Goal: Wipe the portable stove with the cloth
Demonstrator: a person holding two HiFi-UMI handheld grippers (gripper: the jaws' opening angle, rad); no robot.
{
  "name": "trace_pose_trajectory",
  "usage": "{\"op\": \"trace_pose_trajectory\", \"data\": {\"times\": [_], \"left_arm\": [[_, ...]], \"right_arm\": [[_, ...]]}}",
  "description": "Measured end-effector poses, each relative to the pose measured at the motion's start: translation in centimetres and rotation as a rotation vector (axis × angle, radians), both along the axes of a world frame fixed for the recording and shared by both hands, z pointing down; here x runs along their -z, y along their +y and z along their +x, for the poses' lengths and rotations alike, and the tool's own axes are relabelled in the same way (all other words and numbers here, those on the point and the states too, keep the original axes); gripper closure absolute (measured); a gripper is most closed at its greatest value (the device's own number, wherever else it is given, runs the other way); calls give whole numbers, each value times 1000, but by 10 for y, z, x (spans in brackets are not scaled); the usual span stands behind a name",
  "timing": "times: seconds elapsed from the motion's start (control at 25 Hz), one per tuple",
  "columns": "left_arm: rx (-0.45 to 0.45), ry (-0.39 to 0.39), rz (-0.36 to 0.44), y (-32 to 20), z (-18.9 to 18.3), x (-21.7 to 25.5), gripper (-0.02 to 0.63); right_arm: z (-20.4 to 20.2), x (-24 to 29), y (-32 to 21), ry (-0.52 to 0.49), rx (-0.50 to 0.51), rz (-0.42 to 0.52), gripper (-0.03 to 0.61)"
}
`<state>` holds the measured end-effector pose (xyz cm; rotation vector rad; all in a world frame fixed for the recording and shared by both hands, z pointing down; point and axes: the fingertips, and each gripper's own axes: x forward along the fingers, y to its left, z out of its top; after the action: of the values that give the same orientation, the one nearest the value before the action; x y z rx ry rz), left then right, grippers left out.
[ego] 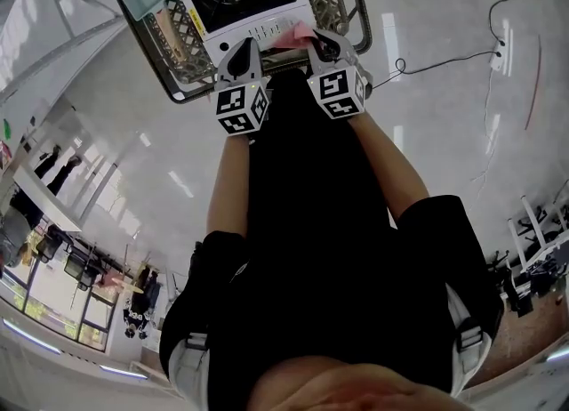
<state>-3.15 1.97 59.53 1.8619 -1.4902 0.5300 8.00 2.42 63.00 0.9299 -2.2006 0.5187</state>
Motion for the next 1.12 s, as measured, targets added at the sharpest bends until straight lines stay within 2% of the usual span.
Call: {"op": "trace_pose_trajectory", "data": {"times": [0.24,0.4,0.72,0.84,1.0,1.12], "left_arm": [[28,-3,7,4,-4,0,614],[88,-17,20,8,-22,8,614],[314,-66,43,43,-96,28,614],[407,-82,56,63,-119,34,614],[519,-94,66,99,-142,31,614],[591,-96,64,127,-156,30,614]], "right_arm": [[0,2,3,-11,17,-12,554],[-21,19,7,-66,84,-11,554],[-116,40,15,-151,318,-5,554],[-154,39,22,-151,413,-10,554],[-192,27,33,-140,483,-16,554],[-211,16,38,-86,528,2,554]]}}
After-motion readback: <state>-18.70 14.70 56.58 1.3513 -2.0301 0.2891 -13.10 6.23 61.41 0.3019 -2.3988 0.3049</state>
